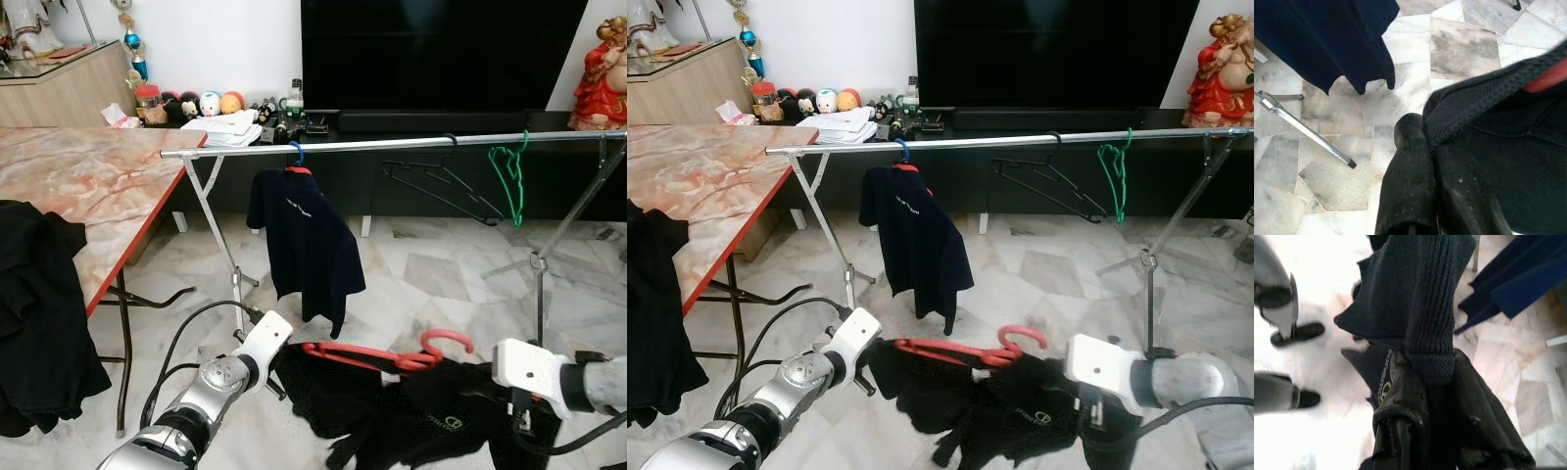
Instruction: Hang hanger
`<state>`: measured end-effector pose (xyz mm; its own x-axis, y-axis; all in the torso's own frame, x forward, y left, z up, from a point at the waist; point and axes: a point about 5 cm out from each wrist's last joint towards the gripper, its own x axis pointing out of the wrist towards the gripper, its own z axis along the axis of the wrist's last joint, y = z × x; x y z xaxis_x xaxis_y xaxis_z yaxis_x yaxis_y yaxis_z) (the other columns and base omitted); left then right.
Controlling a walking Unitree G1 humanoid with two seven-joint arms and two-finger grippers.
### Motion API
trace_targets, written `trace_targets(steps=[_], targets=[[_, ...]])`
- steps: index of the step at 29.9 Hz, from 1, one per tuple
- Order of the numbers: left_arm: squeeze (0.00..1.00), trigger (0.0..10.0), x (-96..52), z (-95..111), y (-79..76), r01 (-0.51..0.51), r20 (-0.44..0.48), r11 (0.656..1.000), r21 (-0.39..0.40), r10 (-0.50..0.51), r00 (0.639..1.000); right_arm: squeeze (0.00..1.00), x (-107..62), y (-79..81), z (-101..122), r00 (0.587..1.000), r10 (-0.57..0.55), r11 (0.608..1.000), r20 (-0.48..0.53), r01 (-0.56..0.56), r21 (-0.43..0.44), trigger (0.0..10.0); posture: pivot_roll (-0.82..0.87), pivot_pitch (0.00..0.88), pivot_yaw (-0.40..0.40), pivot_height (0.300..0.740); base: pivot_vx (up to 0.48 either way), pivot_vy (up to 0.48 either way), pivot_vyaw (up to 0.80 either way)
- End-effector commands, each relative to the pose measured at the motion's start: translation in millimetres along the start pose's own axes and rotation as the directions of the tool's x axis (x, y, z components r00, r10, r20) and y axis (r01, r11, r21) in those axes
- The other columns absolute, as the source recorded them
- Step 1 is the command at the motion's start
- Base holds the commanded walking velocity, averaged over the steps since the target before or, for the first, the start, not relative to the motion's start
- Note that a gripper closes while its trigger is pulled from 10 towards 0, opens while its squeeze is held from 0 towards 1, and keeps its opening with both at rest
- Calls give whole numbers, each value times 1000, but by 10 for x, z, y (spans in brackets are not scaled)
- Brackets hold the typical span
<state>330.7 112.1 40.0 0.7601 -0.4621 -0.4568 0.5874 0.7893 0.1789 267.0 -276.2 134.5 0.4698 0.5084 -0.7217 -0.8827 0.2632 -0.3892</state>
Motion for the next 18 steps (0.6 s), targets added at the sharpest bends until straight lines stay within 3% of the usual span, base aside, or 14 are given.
trace_targets(steps=[1,14,18], targets=[[0,0,-48,-92,70,-25,-38,1000,8,25,999,0,-88,-20,-108,996,-15,1000,-85,13,-24,0,-149,0,72,740,0,0,0],[0,0,-71,-9,197,-40,-23,999,37,41,999,0,154,104,-310,966,-3,994,-258,-25,-107,0,-129,2,72,740,0,0,0],[0,0,-76,39,227,-19,-5,999,26,19,1000,0,233,88,-313,963,-52,993,-266,22,-114,0,-126,4,70,740,0,0,0]])
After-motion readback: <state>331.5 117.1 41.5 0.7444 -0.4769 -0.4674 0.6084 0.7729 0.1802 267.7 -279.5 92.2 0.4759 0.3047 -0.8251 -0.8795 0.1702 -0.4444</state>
